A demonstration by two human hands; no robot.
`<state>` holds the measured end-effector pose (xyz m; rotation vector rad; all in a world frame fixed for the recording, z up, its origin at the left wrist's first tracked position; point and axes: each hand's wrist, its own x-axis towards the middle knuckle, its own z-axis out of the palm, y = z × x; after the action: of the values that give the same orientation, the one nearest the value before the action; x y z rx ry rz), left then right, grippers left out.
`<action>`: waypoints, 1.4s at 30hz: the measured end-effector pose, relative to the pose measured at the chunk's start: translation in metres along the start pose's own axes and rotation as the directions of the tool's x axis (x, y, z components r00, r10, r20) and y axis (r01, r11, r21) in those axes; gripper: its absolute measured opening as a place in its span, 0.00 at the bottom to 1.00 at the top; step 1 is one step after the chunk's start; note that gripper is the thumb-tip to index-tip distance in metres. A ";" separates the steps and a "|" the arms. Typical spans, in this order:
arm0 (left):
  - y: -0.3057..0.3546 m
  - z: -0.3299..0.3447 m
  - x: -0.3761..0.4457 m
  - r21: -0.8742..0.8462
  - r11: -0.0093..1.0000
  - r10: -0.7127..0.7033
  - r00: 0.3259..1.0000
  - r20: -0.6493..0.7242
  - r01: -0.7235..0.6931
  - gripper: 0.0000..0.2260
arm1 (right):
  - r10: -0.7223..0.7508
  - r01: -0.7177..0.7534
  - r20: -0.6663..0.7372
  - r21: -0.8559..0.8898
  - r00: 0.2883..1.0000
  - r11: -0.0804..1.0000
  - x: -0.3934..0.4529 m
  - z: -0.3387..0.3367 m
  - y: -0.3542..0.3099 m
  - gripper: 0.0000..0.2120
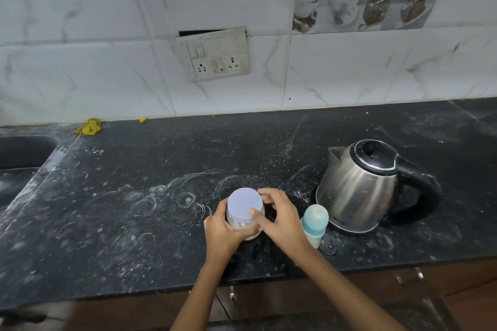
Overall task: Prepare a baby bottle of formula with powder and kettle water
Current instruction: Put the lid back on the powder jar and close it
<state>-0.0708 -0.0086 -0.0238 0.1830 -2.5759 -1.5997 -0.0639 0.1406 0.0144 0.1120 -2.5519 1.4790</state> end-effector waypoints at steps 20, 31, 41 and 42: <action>0.001 0.005 -0.002 -0.013 0.999 0.031 0.999 -0.032 -0.032 0.26 | -0.081 0.263 0.391 -0.440 0.917 0.859 0.022 0.030 -0.011 0.39; -0.004 0.009 0.002 -0.025 0.999 0.025 0.998 -0.057 -0.026 0.27 | -0.105 0.351 0.452 -0.503 0.886 0.790 0.022 0.026 -0.010 0.39; 0.002 0.005 0.005 -0.023 1.000 -0.002 0.999 -0.043 0.001 0.28 | -0.073 0.285 0.407 -0.491 0.911 0.823 0.027 0.030 -0.011 0.30; 0.002 0.003 0.006 -0.001 1.000 0.002 1.000 -0.026 -0.002 0.30 | -0.062 0.280 0.425 -0.472 0.903 0.836 0.030 0.028 -0.012 0.31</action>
<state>-0.0771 -0.0060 -0.0237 0.2000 -2.5544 -1.5875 -0.0945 0.1109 0.0166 0.6021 -3.0625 0.6951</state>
